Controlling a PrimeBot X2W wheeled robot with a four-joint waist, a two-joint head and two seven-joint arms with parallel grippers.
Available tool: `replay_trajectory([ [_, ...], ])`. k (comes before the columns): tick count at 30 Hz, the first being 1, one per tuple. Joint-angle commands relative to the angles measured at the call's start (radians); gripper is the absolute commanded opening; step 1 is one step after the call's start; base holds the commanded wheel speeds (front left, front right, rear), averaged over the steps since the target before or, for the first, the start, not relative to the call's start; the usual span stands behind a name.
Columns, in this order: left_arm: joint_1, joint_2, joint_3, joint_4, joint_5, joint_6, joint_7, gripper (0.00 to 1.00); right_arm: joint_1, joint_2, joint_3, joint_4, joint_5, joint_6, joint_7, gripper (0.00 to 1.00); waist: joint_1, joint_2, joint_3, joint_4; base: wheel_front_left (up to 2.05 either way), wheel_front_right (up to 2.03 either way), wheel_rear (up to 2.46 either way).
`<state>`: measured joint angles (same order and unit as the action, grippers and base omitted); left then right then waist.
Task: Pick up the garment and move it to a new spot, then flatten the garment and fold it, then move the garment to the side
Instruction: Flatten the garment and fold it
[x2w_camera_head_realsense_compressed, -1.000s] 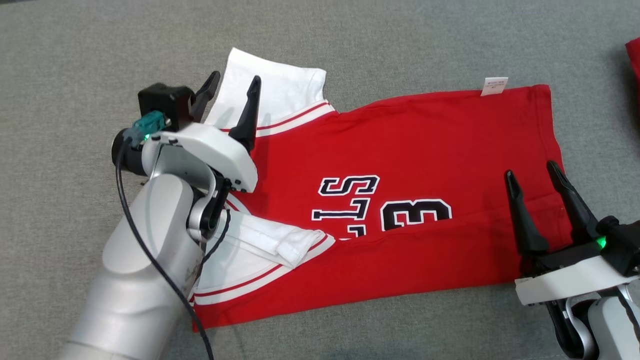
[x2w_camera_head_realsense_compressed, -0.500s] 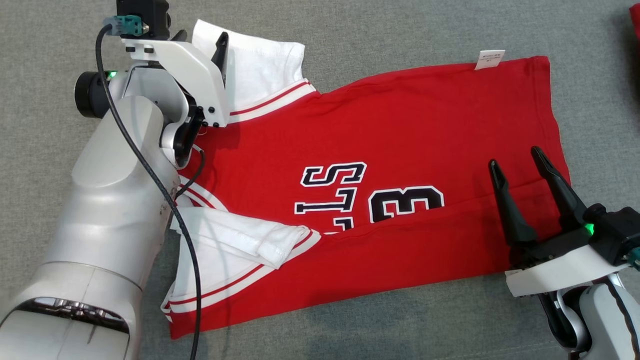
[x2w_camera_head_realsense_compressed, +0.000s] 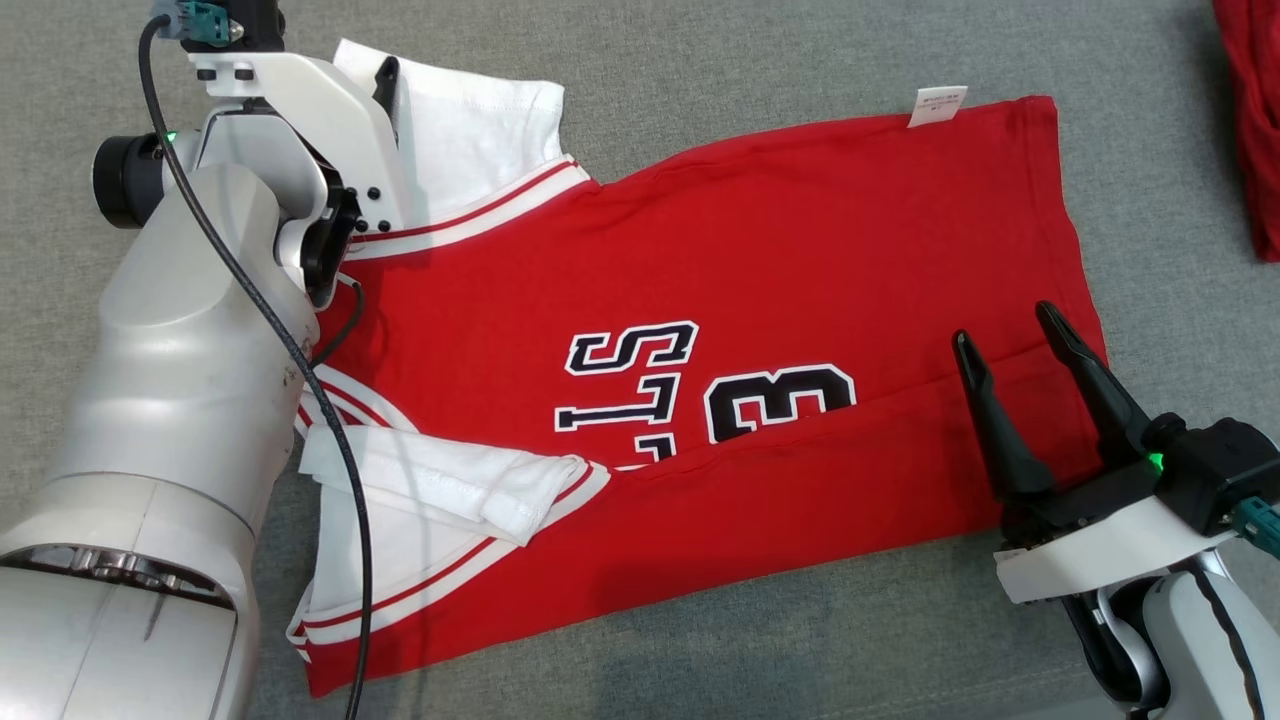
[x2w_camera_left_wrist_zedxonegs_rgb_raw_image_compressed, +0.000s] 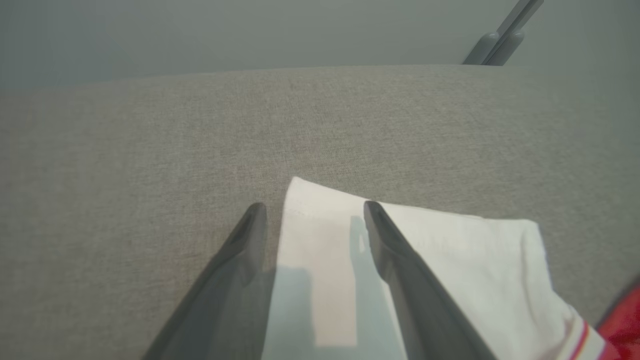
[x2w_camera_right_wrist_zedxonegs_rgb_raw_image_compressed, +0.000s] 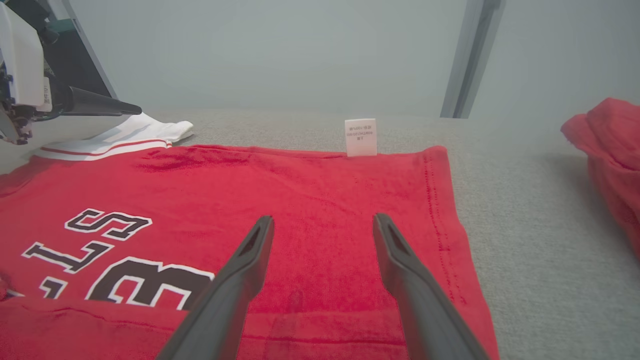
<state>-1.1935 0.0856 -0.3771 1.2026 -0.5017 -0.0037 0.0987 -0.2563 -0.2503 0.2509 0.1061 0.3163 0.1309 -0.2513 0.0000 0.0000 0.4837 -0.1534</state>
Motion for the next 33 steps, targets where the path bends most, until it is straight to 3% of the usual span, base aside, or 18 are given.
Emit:
replay_trajectory([
  [1,-0.046,0.039,0.008,-0.006,0.002,-0.006,-0.019,1.0,0.019,-0.013,0.012,-0.025,0.007,0.0,-0.01,1.0,0.0,0.0,0.013,-0.008,0.0,0.0,0.0],
  [6,-0.068,0.042,-0.004,0.027,0.007,-0.014,-0.033,1.0,0.019,-0.009,0.008,-0.029,0.006,0.0,-0.01,1.0,0.0,0.0,0.03,-0.017,0.0,0.0,0.0],
  [12,-0.08,0.048,-0.013,0.047,0.01,-0.016,-0.045,0.76,0.017,-0.003,0.009,-0.03,0.002,0.0,-0.01,1.0,0.0,0.0,0.039,-0.021,0.0,0.0,0.0],
  [15,-0.082,0.051,-0.016,0.055,0.008,-0.019,-0.055,0.74,0.016,-0.003,0.011,-0.027,0.0,0.0,-0.01,1.0,0.0,0.0,0.04,-0.021,0.0,0.0,0.0],
  [16,-0.082,0.052,-0.017,0.058,0.008,-0.021,-0.057,0.59,0.016,-0.004,0.011,-0.027,0.0,0.0,-0.01,1.0,0.0,0.0,0.04,-0.022,0.0,0.0,0.0],
  [19,-0.086,0.054,-0.02,0.063,0.006,-0.026,-0.065,0.0,0.014,-0.005,0.013,-0.028,0.0,0.0,-0.01,1.0,0.0,0.0,0.045,-0.024,0.0,0.0,0.0],
  [29,-0.121,0.057,-0.013,0.066,-0.02,-0.07,-0.126,0.0,-0.043,-0.008,0.0,-0.011,0.03,0.0,-0.01,1.0,0.0,0.0,0.061,-0.019,0.0,0.0,0.0],
  [33,-0.144,0.059,-0.005,0.058,-0.043,-0.098,-0.123,0.0,-0.14,-0.04,0.024,0.08,0.108,0.0,-0.008,1.0,0.0,0.0,0.066,-0.013,0.0,0.0,0.0],
])
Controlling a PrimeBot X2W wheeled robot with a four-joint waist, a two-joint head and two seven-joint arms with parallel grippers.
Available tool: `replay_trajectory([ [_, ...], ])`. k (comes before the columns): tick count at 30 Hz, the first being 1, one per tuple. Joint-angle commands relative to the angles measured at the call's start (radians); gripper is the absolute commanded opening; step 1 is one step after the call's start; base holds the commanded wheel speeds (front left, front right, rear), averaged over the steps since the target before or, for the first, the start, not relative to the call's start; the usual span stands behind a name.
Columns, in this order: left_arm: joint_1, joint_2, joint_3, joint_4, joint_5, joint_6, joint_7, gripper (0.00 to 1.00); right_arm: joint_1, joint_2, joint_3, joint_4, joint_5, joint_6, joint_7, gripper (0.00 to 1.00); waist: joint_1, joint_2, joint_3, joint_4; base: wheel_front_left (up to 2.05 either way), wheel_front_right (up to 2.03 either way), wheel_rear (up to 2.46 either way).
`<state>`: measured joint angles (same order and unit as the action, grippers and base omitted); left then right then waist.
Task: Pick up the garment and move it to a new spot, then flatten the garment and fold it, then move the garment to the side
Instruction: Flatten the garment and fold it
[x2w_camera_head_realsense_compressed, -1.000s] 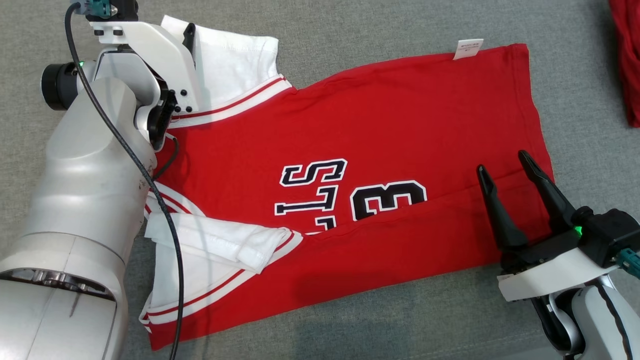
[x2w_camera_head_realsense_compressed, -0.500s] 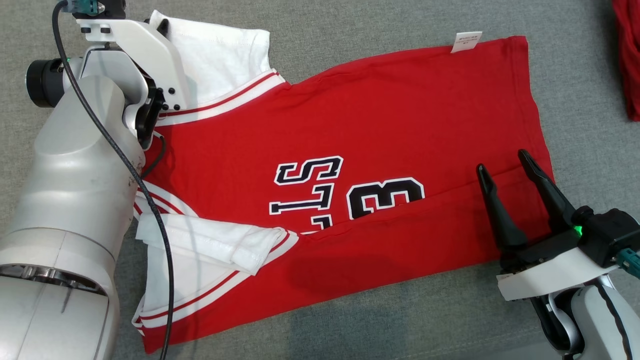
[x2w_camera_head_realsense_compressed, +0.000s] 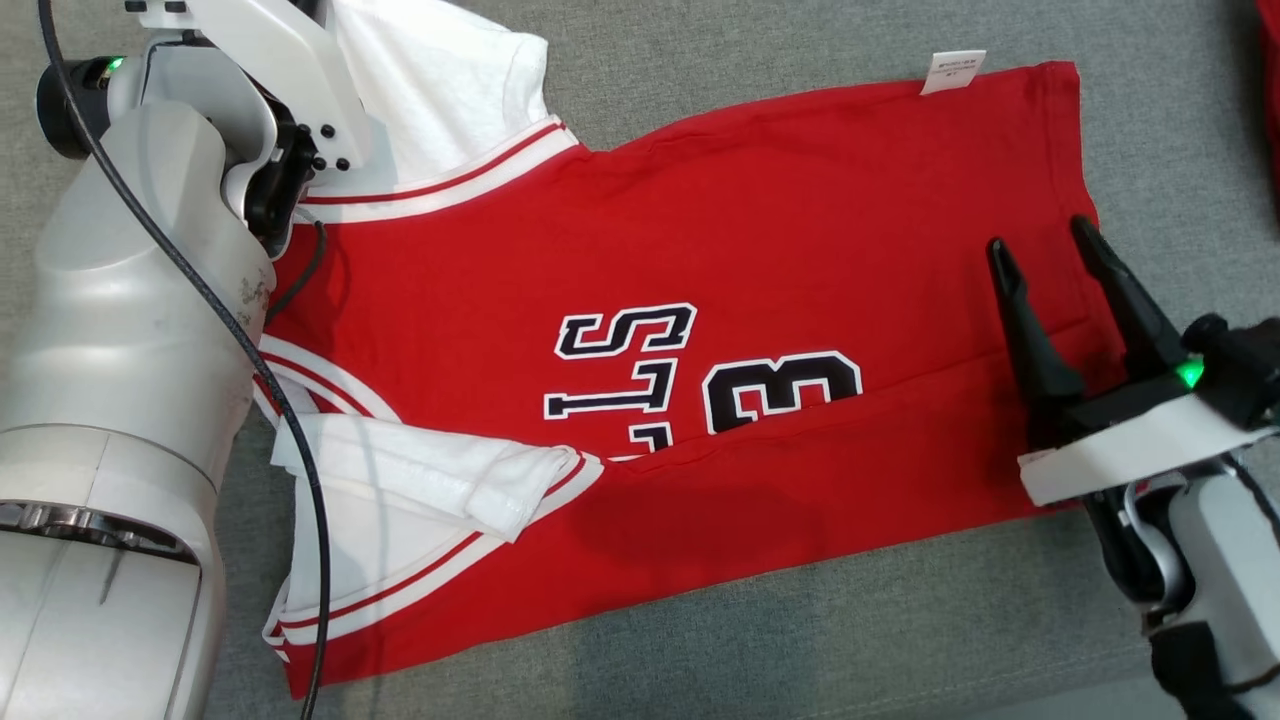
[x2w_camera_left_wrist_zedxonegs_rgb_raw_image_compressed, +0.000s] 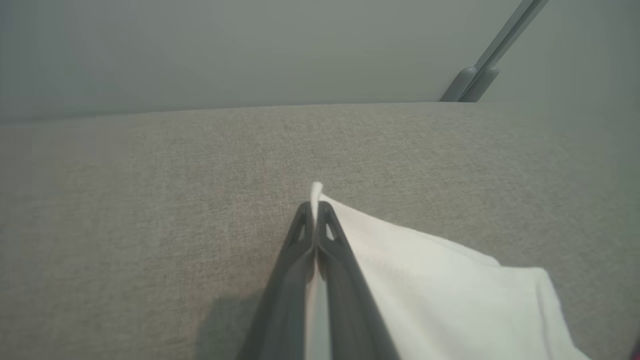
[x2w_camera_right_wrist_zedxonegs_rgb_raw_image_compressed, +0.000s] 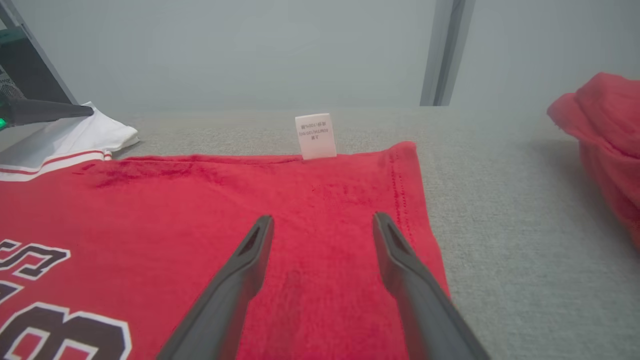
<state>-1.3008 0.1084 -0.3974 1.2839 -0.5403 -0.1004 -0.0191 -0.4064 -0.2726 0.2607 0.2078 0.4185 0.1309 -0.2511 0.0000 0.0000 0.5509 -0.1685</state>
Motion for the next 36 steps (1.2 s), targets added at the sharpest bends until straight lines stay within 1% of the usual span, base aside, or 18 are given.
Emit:
replay_trajectory([
  [1,-0.039,0.036,0.019,-0.026,-0.013,-0.008,0.0,0.0,-0.023,-0.033,0.027,0.002,0.03,0.0,-0.004,1.0,0.0,0.0,-0.001,0.003,0.0,0.0,0.0],
  [5,-0.043,0.042,0.016,-0.04,-0.03,-0.022,0.01,0.0,-0.156,-0.088,0.08,0.099,0.152,0.0,0.043,1.0,0.0,0.0,-0.002,0.009,0.0,0.0,0.0],
  [7,-0.042,0.047,0.009,-0.047,-0.033,-0.025,0.012,0.0,-0.214,-0.115,0.096,0.158,0.194,0.0,0.073,1.0,0.0,0.0,-0.003,0.015,0.0,0.0,0.0],
  [11,-0.038,0.055,-0.001,-0.064,-0.043,-0.028,0.014,0.0,-0.311,-0.147,0.128,0.272,0.253,0.0,0.135,1.0,0.0,0.0,-0.005,0.024,0.0,0.0,0.0],
  [17,-0.031,0.061,-0.025,-0.099,-0.053,-0.03,0.02,0.0,-0.416,-0.162,0.184,0.388,0.347,0.0,0.188,1.0,0.0,0.0,-0.004,0.035,0.0,0.0,0.0],
  [20,-0.029,0.064,-0.034,-0.115,-0.058,-0.03,0.024,0.0,-0.446,-0.165,0.203,0.419,0.379,0.0,0.197,1.0,0.0,0.0,-0.002,0.038,0.0,0.0,0.0],
  [25,-0.021,0.078,-0.053,-0.15,-0.074,-0.03,0.036,0.0,-0.498,-0.173,0.267,0.474,0.428,0.0,0.207,1.0,0.0,0.0,0.003,0.043,0.0,0.0,0.0],
  [27,-0.017,0.084,-0.058,-0.16,-0.08,-0.03,0.04,0.0,-0.513,-0.174,0.29,0.491,0.449,0.0,0.207,0.81,0.0,0.0,0.004,0.044,0.0,0.0,0.0],
  [28,-0.016,0.087,-0.06,-0.164,-0.082,-0.03,0.042,0.0,-0.519,-0.175,0.303,0.499,0.456,0.0,0.208,0.62,0.0,0.0,0.005,0.044,0.0,0.0,0.0],
  [29,-0.016,0.089,-0.063,-0.168,-0.084,-0.03,0.044,0.0,-0.525,-0.174,0.316,0.506,0.466,0.0,0.212,0.5,0.0,0.0,0.006,0.045,0.0,0.0,0.0],
  [30,-0.015,0.091,-0.064,-0.172,-0.086,-0.03,0.045,0.0,-0.531,-0.175,0.328,0.51,0.474,0.0,0.212,0.48,0.0,0.0,0.008,0.045,0.0,0.0,0.0],
  [31,-0.014,0.093,-0.066,-0.176,-0.088,-0.03,0.046,0.0,-0.536,-0.177,0.339,0.515,0.482,0.0,0.209,0.42,0.0,0.0,0.009,0.046,0.0,0.0,0.0],
  [32,-0.014,0.094,-0.068,-0.179,-0.09,-0.03,0.047,0.0,-0.541,-0.178,0.35,0.52,0.488,0.0,0.207,0.25,0.0,0.0,0.01,0.047,0.0,0.0,0.0],
  [33,-0.013,0.095,-0.069,-0.182,-0.092,-0.03,0.047,0.0,-0.546,-0.18,0.362,0.524,0.493,0.0,0.203,0.0,0.0,0.0,0.01,0.047,0.0,0.0,0.0],
  [36,-0.01,0.101,-0.072,-0.189,-0.096,-0.03,0.045,0.0,-0.564,-0.188,0.395,0.53,0.501,0.0,0.178,0.0,0.0,0.0,0.01,0.05,0.0,0.0,0.0],
])
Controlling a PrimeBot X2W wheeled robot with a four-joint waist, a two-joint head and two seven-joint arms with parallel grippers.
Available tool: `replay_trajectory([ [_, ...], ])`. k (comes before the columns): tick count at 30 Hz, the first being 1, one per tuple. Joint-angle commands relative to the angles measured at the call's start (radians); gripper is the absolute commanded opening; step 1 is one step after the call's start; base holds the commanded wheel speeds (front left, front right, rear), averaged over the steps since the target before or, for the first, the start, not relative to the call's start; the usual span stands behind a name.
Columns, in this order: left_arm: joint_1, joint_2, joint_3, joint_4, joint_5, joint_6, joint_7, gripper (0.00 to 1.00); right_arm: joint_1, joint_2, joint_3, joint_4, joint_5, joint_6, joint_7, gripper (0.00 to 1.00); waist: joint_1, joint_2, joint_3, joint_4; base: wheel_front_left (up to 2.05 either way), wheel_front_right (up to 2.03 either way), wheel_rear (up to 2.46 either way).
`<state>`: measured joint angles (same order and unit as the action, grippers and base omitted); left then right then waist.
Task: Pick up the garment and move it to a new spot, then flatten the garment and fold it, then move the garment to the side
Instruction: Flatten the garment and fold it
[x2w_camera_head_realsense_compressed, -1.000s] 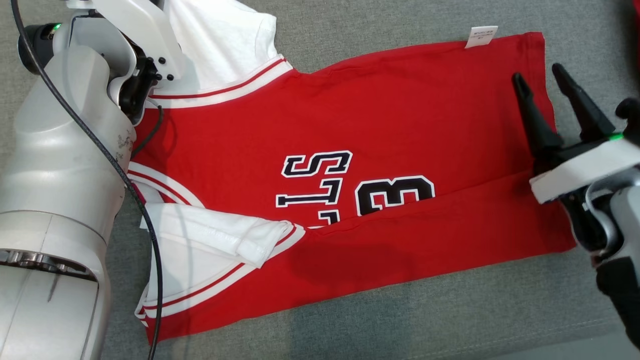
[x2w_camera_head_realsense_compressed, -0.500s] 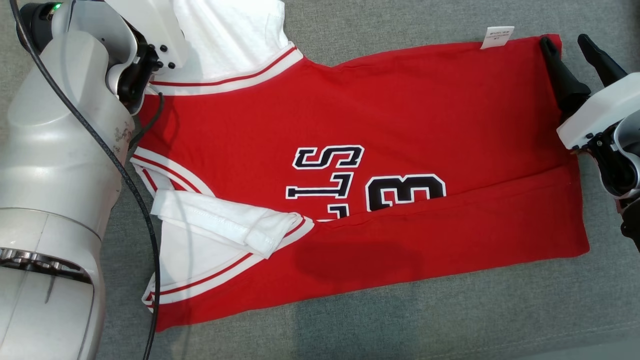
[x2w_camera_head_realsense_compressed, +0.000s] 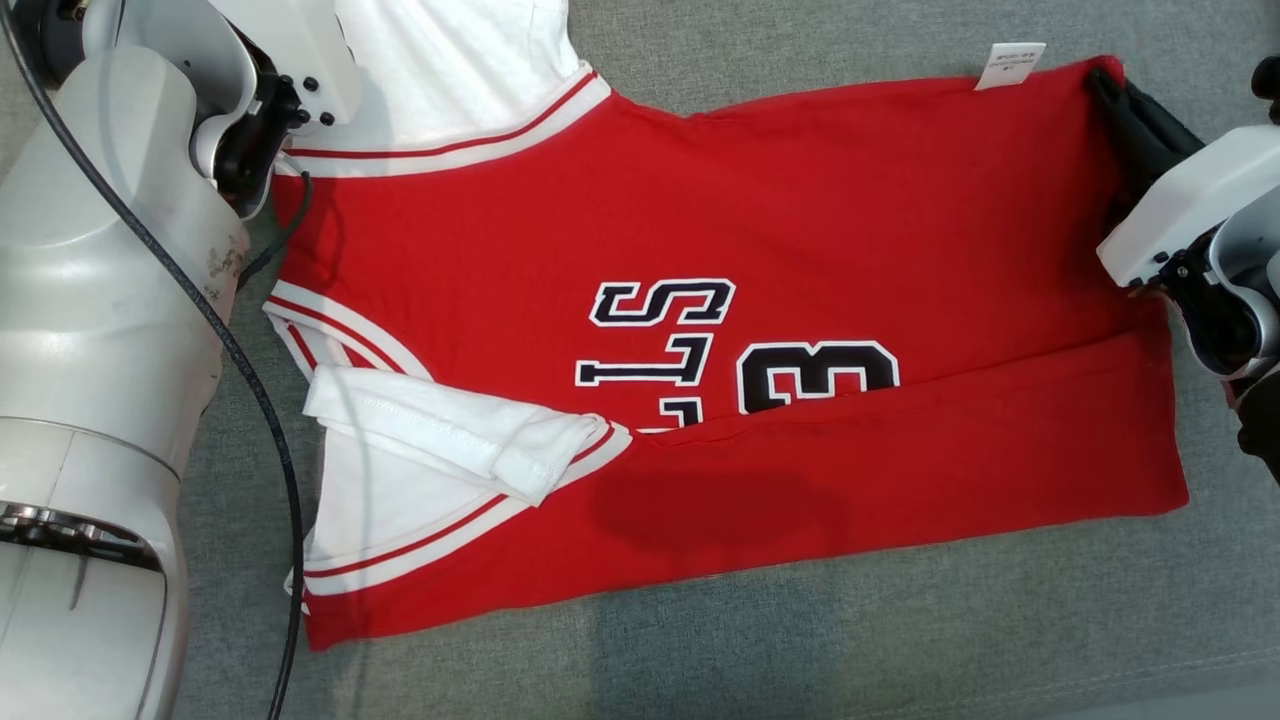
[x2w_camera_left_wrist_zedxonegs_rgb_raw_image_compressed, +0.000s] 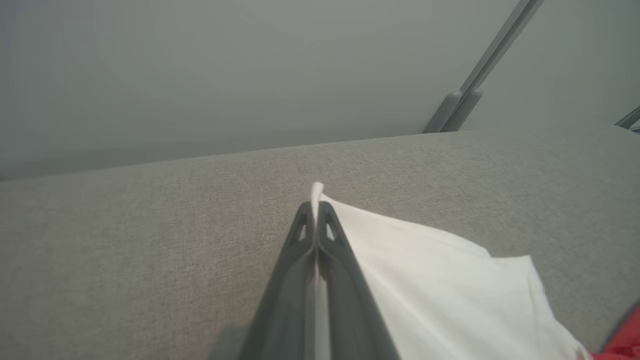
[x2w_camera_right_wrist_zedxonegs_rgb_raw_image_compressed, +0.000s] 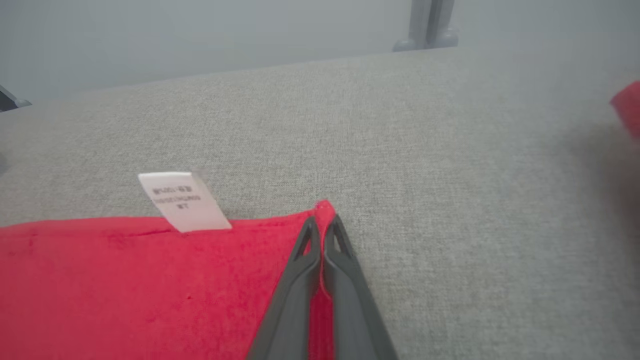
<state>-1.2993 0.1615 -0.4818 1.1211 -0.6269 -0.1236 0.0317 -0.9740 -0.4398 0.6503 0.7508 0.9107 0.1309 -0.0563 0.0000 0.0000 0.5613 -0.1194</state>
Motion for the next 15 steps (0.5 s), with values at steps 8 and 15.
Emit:
replay_trajectory([
  [8,-0.008,0.079,0.014,-0.077,-0.002,-0.006,-0.121,0.0,-0.061,-0.036,0.056,0.054,-0.004,0.0,-0.167,0.0,0.0,0.0,-0.004,0.014,0.0,0.0,0.0],
  [15,0.059,0.094,0.023,-0.162,-0.028,-0.007,-0.213,0.0,-0.033,-0.07,0.072,0.022,0.011,0.0,-0.203,0.0,0.0,0.0,-0.025,0.047,0.0,0.0,0.0],
])
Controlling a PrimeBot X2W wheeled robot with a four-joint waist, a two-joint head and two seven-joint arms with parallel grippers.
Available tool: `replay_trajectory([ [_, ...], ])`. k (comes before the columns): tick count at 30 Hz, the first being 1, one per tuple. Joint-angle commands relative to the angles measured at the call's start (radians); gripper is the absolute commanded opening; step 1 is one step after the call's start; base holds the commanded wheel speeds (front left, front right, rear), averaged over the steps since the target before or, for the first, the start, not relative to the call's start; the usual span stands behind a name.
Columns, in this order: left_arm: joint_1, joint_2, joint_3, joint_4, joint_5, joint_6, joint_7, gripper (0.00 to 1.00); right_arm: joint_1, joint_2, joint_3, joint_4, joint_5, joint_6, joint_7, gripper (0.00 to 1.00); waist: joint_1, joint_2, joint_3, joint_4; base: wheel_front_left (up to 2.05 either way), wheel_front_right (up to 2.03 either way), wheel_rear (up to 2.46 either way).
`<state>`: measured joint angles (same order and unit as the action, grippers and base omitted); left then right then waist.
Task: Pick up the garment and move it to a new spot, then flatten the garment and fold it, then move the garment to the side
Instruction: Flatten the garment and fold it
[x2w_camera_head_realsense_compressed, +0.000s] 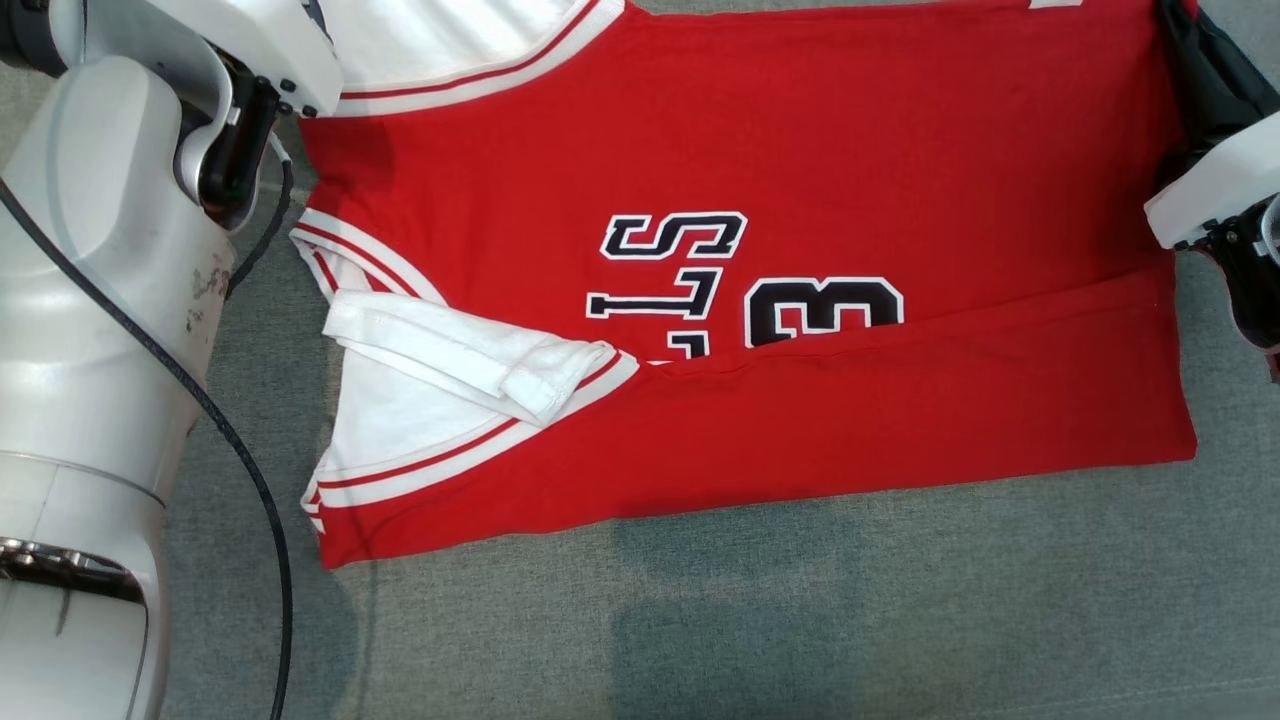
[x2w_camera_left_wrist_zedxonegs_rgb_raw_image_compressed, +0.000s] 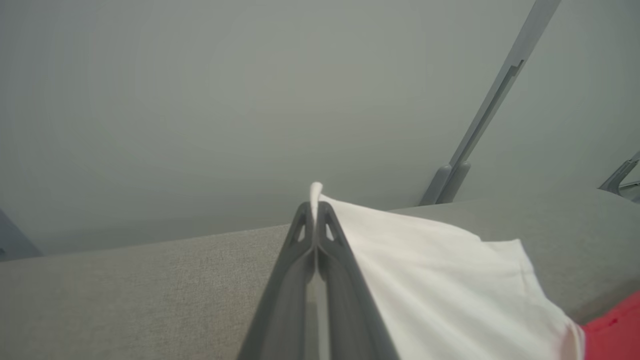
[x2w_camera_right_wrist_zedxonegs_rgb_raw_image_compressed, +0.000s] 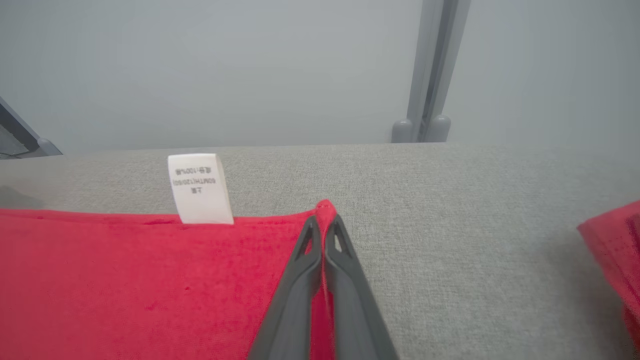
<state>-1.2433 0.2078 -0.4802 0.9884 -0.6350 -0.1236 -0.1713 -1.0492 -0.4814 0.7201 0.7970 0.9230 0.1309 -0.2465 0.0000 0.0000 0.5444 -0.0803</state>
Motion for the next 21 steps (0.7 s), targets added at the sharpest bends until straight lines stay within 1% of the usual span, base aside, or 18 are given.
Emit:
replay_trajectory([
  [1,0.017,0.052,0.022,-0.046,-0.025,-0.007,-0.015,0.0,0.052,-0.039,-0.007,-0.044,-0.005,0.0,-0.014,0.0,0.0,0.0,-0.011,0.013,0.0,0.0,0.0],
  [6,0.11,0.064,0.036,-0.17,-0.054,-0.002,-0.04,0.0,0.156,-0.09,-0.11,-0.16,-0.069,0.0,-0.015,0.0,0.0,0.0,-0.032,0.039,0.0,0.0,0.0],
  [11,0.245,0.083,0.052,-0.345,-0.068,0.037,-0.059,0.0,0.281,-0.103,-0.211,-0.247,-0.134,0.0,-0.015,0.0,0.0,0.0,-0.059,0.052,0.0,0.0,0.0],
  [12,0.245,0.083,0.052,-0.345,-0.068,0.037,-0.059,0.0,0.281,-0.103,-0.211,-0.247,-0.134,0.0,-0.015,0.0,0.0,0.0,-0.059,0.052,0.0,0.0,0.0],
  [15,0.344,0.094,0.05,-0.477,-0.073,0.072,-0.054,0.0,0.349,-0.105,-0.263,-0.295,-0.16,0.0,-0.015,0.0,0.0,0.0,-0.078,0.062,0.0,0.0,0.0],
  [18,0.447,0.114,0.05,-0.618,-0.085,0.113,-0.023,0.0,0.412,-0.107,-0.309,-0.338,-0.18,0.0,-0.015,0.0,0.0,0.0,-0.093,0.072,0.0,0.0,0.0],
  [21,0.551,0.142,0.056,-0.76,-0.107,0.155,0.018,0.0,0.469,-0.107,-0.327,-0.371,-0.19,0.0,-0.015,0.0,0.0,0.0,-0.103,0.081,0.0,0.0,0.0],
])
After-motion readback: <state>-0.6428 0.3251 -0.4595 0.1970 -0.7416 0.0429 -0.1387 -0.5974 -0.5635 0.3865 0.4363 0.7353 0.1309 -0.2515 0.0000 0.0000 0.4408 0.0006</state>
